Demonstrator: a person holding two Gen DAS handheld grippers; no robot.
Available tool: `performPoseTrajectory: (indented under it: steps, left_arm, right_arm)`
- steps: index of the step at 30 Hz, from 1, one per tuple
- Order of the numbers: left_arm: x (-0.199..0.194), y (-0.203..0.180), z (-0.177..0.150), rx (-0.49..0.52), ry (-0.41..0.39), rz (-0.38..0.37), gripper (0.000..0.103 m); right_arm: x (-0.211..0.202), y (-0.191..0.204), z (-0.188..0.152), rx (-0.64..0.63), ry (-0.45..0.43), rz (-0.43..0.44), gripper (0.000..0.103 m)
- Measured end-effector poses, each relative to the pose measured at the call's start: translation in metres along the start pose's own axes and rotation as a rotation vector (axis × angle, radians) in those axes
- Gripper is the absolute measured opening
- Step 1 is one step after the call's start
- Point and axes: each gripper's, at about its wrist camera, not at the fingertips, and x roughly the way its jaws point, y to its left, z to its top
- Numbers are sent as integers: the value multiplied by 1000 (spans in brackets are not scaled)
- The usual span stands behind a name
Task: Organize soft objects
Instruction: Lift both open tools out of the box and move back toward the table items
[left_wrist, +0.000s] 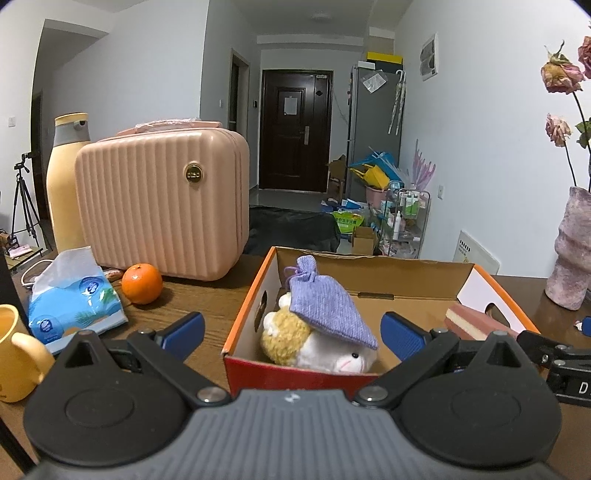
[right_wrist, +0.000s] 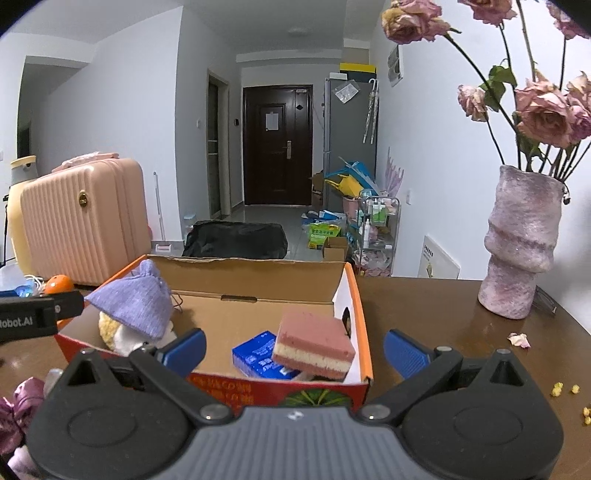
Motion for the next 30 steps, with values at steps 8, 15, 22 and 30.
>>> performPoseTrajectory:
  steps: [8, 15, 22, 30]
  left_arm:
    - [-24, 0, -10, 9, -14, -12, 103]
    - [-43, 3, -20, 22, -17, -29, 103]
    - [-66, 7, -31, 36, -34, -46, 103]
    - [-89, 13, -43, 45, -43, -51, 103]
  right_arm:
    - [-24, 1, -12, 2, -13, 0, 103]
    - [-44, 3, -22, 3, -27, 8, 103]
    - [-64, 9, -34, -2, -30, 12, 103]
    - [-91, 14, -48, 3, -47, 17, 103]
